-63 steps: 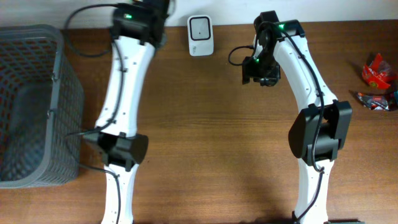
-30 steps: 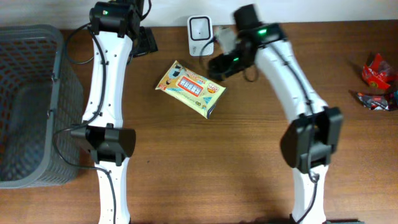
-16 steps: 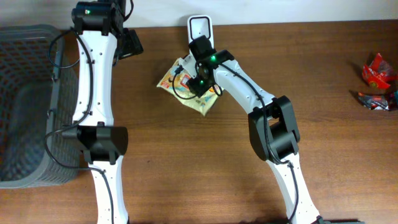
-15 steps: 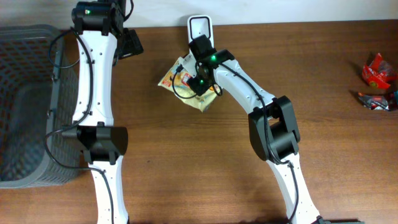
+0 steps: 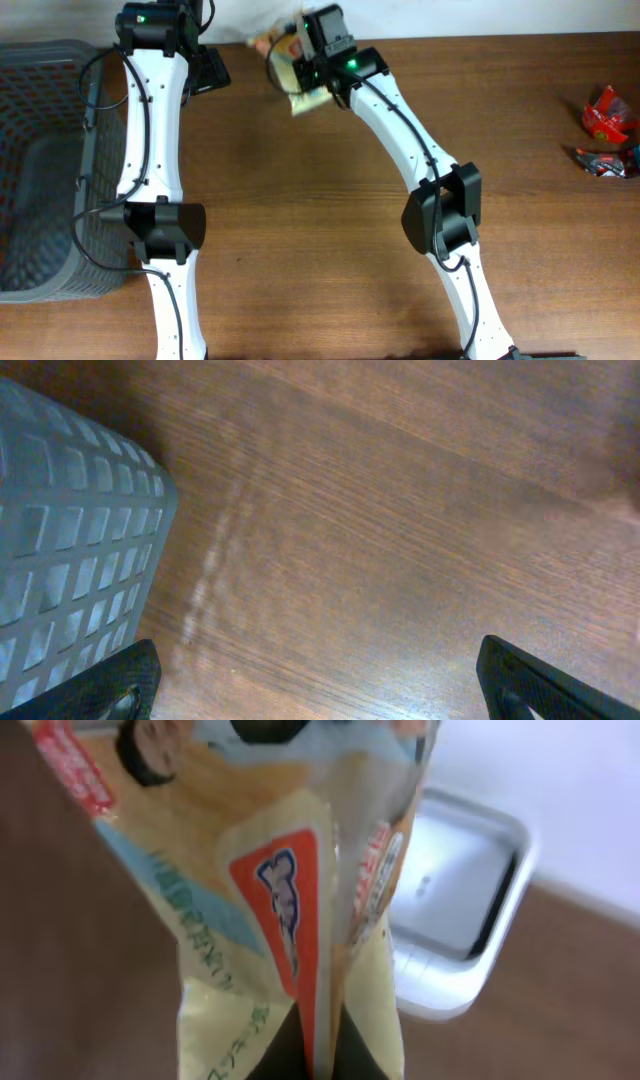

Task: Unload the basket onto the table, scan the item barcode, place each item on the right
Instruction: 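Hold the yellow bag up in front of the scanner window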

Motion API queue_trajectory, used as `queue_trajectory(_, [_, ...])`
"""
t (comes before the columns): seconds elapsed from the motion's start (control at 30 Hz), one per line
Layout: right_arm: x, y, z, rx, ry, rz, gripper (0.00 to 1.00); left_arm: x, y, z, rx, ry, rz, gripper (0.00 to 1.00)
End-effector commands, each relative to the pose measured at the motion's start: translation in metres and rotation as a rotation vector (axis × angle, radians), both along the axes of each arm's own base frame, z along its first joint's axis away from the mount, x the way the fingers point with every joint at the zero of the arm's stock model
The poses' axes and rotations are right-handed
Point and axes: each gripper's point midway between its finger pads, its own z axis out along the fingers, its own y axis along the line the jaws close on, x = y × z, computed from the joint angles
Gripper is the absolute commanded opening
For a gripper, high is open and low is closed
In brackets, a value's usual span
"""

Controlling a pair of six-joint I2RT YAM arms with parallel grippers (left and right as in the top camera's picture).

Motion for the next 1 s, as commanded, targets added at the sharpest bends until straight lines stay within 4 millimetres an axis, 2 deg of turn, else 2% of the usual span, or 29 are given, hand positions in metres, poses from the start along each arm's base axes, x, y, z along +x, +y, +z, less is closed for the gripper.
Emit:
queue_trajectory(0.0, [0.033, -0.024, 0.054, 0.038, -0.192, -0.116, 0.04, -0.001, 0.002, 0.011, -0.007, -0.03, 0.014, 0.99])
queue_trajectory(0.07, [0.05, -0.029, 0.08, 0.089, -0.303, -0.139, 0.04, -0.001, 0.002, 0.011, -0.007, -0.03, 0.014, 0.99])
queue_trajectory(0.13, [0.058, -0.034, 0.088, 0.111, -0.35, -0.151, 0.04, -0.001, 0.002, 0.011, -0.007, -0.03, 0.014, 0.99])
queue_trajectory(0.23, [0.072, -0.044, 0.08, 0.215, -0.357, -0.221, 0.04, -0.001, 0.002, 0.011, -0.007, -0.03, 0.014, 0.99])
queue_trajectory(0.37, [0.076, -0.051, 0.068, 0.223, -0.332, -0.245, 0.04, -0.001, 0.002, 0.011, -0.007, -0.03, 0.014, 0.99])
queue_trajectory(0.5, [0.075, -0.057, 0.076, 0.221, -0.335, -0.252, 0.04, -0.001, 0.001, 0.011, -0.007, -0.03, 0.014, 0.99])
queue_trajectory(0.53, [0.072, -0.058, 0.075, 0.19, -0.324, -0.238, 0.11, -0.001, 0.001, 0.011, -0.007, -0.03, 0.014, 0.99])
queue_trajectory(0.57, [0.068, -0.058, 0.069, 0.16, -0.299, -0.229, 0.23, -0.001, 0.001, 0.011, -0.007, -0.03, 0.014, 0.99])
queue_trajectory(0.6, [0.062, -0.061, 0.056, 0.131, -0.242, -0.23, 0.45, -0.001, 0.001, 0.011, -0.007, -0.03, 0.014, 0.99])
queue_trajectory(0.67, [0.044, -0.07, 0.022, 0.058, -0.099, -0.236, 0.74, -0.001, 0.002, 0.011, -0.007, -0.03, 0.014, 0.99])
queue_trajectory(0.7, [0.016, -0.084, -0.014, -0.029, 0.076, -0.242, 0.95, -0.001, 0.002, 0.011, -0.007, -0.03, 0.014, 0.99])
queue_trajectory(0.73, [-0.005, -0.093, -0.035, -0.087, 0.189, -0.245, 0.98, -0.001, 0.002, 0.011, -0.007, -0.03, 0.014, 0.99])
queue_trajectory(0.77, [-0.02, -0.1, -0.046, -0.122, 0.26, -0.246, 0.99, -0.001, 0.001, 0.011, -0.007, -0.03, 0.014, 0.99])
queue_trajectory(0.8, [-0.045, -0.11, -0.06, -0.183, 0.371, -0.25, 0.99, -0.001, 0.002, 0.011, -0.007, -0.03, 0.014, 0.99])
queue_trajectory(0.87, [-0.065, -0.125, -0.067, -0.264, 0.444, -0.274, 0.99, -0.001, 0.001, 0.011, -0.007, -0.03, 0.014, 0.99])
queue_trajectory(0.97, [-0.094, -0.143, -0.066, -0.356, 0.542, -0.29, 0.98, -0.001, 0.002, 0.011, -0.007, -0.03, 0.014, 0.99])
